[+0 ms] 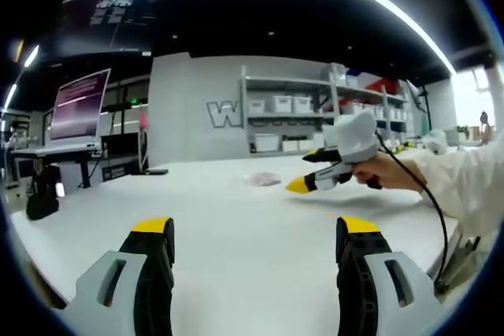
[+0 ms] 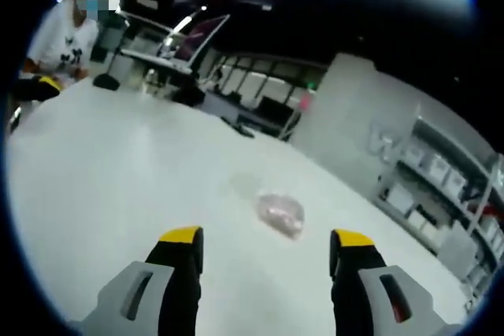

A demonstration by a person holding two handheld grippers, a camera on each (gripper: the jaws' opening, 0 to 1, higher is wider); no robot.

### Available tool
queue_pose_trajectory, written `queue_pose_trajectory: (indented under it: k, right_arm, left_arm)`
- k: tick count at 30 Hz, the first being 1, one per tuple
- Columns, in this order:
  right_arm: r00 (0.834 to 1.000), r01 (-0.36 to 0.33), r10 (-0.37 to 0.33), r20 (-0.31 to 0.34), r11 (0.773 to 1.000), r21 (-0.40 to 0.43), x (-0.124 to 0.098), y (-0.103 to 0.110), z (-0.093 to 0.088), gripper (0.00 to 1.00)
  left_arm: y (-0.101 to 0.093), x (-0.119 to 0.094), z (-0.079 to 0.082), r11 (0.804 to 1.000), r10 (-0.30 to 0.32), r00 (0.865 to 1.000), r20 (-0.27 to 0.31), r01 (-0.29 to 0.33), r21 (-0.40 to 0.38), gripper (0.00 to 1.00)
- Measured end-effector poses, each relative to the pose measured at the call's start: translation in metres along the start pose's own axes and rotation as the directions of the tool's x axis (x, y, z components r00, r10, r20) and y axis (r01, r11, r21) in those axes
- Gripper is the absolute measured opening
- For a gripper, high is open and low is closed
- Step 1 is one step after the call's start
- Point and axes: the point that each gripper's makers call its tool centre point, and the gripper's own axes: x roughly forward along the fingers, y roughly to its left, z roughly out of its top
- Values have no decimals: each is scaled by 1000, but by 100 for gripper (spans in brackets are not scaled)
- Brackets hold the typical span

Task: Open the resealable bag by pulling the two sides of the seal apart until the entire bag opening is separated and visibly accessible.

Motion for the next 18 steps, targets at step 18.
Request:
queue_pose_trajectory:
  k: [18]
  right_arm:
    - [1000, 13, -12, 8, 994, -108, 15, 3, 5, 64]
  left_arm:
    - [-1, 3, -4, 1000, -6, 1000, -5, 6, -11, 84]
